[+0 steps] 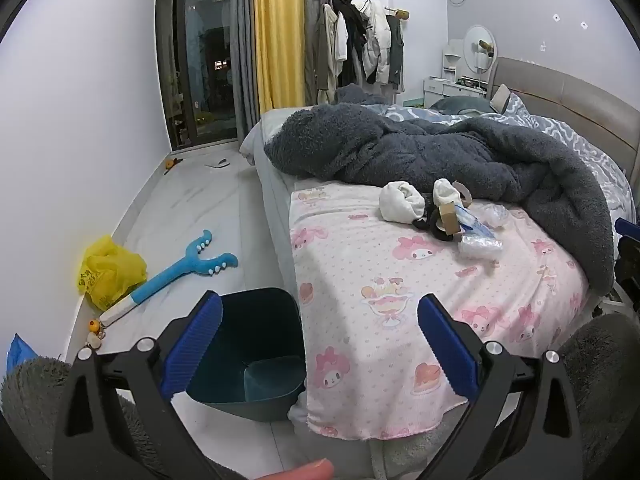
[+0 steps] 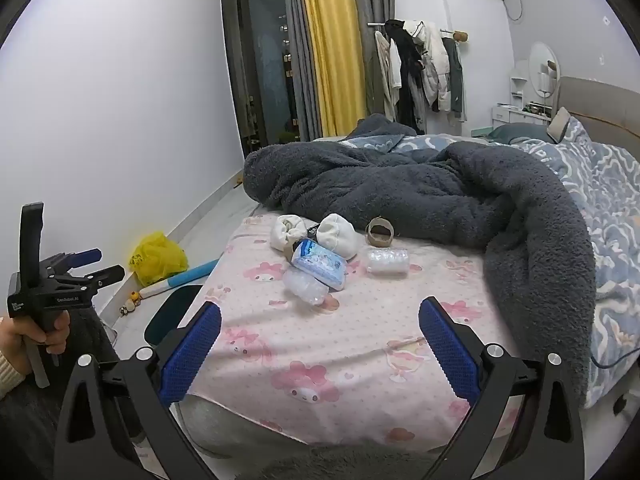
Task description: Collect trash
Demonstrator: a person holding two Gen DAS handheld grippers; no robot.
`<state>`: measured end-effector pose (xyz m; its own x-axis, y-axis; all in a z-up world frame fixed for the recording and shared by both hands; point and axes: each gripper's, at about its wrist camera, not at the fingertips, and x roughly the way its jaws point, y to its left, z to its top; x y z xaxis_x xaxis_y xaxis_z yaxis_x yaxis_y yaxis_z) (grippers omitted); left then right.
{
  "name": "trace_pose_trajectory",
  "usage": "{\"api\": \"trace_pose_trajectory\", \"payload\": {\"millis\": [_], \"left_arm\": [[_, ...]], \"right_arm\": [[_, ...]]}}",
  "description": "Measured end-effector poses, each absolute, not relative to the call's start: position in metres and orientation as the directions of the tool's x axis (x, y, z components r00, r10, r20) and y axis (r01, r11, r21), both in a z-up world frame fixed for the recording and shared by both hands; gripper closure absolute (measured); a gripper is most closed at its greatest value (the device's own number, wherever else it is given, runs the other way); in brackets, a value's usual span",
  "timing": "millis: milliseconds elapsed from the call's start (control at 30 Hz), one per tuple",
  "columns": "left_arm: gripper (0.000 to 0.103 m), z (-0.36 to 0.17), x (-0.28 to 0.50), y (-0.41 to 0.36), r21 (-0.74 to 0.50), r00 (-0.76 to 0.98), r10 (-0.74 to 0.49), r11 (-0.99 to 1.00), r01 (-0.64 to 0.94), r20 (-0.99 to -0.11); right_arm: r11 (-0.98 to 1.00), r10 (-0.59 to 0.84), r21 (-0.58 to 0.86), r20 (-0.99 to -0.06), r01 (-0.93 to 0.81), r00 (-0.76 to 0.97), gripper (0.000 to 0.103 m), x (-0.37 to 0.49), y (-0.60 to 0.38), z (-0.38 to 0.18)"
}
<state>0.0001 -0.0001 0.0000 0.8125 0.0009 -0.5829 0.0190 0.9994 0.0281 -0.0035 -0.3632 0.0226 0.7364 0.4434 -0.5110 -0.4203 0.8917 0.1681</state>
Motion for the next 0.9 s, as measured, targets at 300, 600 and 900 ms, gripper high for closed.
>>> {"api": "trace_pose_trajectory", "payload": {"millis": [300,600,900], "left_arm": [[0.003,-0.0002,0.0003,0.0000,0.024,0.812,-0.002,1.000,0.019,-0.584],[0.003,-0.0003,0.0003,0.0000,0.021,0.812,-0.003,1.000,0.019,-0.584],[0.003,-0.0002,0.0004,0.0002,0.019,0.811,-0.004,1.000,0.018,-0.585]], "right_arm": [[0.893,0.440,0.166,-0.514,-0.418,0.737,0.003,-0.0026,-0.3634,0.0219],[0.892,0.442,0.164,-0.514,-0.421,0.735,0.003,-0.0024,-0.3616,0.0201],[0.890,0.445,0.171,-0.527,-0.422,0.725,0.003,0.0008,-0.3629,0.0204]]}}
